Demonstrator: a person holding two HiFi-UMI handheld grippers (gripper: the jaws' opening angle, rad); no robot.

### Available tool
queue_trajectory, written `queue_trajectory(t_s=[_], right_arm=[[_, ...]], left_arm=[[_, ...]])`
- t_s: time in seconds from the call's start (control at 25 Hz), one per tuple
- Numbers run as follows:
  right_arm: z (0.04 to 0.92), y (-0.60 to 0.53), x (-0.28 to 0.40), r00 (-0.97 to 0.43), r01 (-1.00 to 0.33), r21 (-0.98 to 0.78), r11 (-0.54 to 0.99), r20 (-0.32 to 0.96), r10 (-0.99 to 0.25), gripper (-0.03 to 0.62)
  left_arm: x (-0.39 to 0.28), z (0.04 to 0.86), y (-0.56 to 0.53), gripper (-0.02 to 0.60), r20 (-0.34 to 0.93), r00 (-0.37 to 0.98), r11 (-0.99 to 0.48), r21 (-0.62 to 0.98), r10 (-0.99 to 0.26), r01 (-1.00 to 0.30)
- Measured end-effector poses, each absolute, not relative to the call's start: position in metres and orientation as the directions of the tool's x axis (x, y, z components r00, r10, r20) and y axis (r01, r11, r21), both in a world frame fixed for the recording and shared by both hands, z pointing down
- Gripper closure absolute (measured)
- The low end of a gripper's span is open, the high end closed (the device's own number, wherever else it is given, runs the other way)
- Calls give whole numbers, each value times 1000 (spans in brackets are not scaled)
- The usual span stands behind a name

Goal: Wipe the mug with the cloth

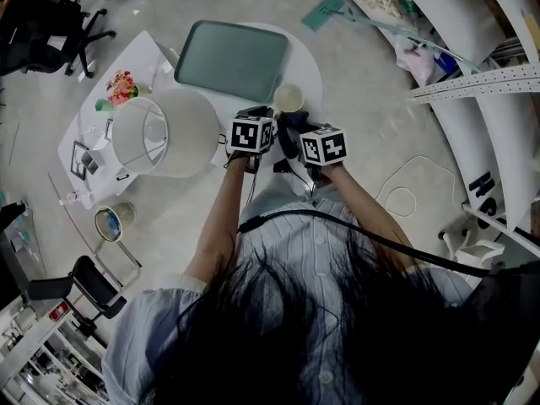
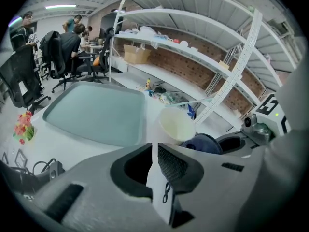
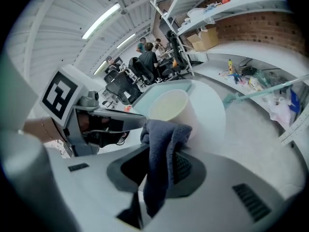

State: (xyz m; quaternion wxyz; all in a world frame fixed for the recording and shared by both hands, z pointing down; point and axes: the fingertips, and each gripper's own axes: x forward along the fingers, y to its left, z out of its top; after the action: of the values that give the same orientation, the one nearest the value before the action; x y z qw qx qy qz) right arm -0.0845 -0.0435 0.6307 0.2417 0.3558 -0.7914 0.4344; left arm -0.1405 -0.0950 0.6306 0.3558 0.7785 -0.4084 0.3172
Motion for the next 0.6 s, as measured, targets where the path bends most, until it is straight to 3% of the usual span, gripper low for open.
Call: queue_trajectory(t_s=[0.6], right_arm=[[633,-58,-36,-599,-800,-508,319,695,-398,508]], left_arm=[[-112,589,-89,540,732,482,-529,196,-481,-826]])
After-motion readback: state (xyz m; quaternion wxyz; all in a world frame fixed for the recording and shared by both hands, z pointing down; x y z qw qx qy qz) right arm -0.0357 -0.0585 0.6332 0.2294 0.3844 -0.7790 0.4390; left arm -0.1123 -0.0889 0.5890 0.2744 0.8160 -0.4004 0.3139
